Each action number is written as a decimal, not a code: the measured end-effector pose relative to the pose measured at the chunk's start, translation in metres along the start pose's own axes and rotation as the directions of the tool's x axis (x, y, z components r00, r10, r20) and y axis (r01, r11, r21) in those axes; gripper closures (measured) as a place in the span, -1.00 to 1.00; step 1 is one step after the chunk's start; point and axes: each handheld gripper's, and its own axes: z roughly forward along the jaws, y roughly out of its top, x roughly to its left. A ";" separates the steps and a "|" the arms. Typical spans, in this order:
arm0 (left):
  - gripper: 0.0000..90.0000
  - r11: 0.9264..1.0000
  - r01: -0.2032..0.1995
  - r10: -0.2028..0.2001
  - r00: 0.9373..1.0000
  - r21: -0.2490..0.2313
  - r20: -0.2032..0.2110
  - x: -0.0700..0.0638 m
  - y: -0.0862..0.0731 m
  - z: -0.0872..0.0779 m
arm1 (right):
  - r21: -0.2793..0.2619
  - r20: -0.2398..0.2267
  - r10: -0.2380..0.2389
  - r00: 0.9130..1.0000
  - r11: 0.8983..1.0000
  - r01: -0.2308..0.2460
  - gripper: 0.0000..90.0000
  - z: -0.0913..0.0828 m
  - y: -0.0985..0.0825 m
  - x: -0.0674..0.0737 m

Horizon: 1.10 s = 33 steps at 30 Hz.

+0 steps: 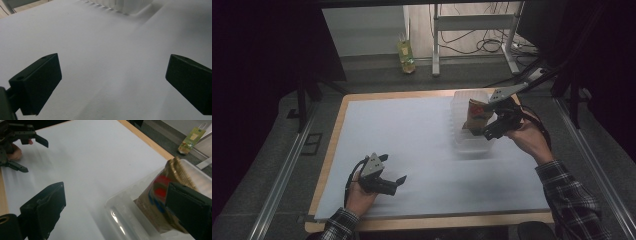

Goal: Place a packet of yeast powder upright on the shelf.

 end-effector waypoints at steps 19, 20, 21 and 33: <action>-0.99 1.000 -0.016 0.016 1.000 0.009 -0.007 -0.002 -0.001 0.002 | -0.029 -0.007 0.037 0.999 0.999 -0.038 -1.00 0.002 -0.032 0.036; -0.99 1.000 -0.018 0.018 1.000 0.011 -0.006 -0.002 -0.001 0.002 | -0.028 -0.014 0.041 0.999 0.999 -0.042 -1.00 0.004 -0.036 0.040; -0.99 1.000 -0.018 0.018 1.000 0.011 -0.006 -0.002 -0.001 0.002 | -0.030 -0.014 0.043 0.999 0.999 -0.043 -1.00 0.005 -0.038 0.042; -0.99 1.000 -0.010 0.010 1.000 -0.001 0.014 -0.002 -0.001 0.002 | -0.027 -0.008 0.055 0.998 0.998 -0.055 -1.00 0.018 -0.065 0.066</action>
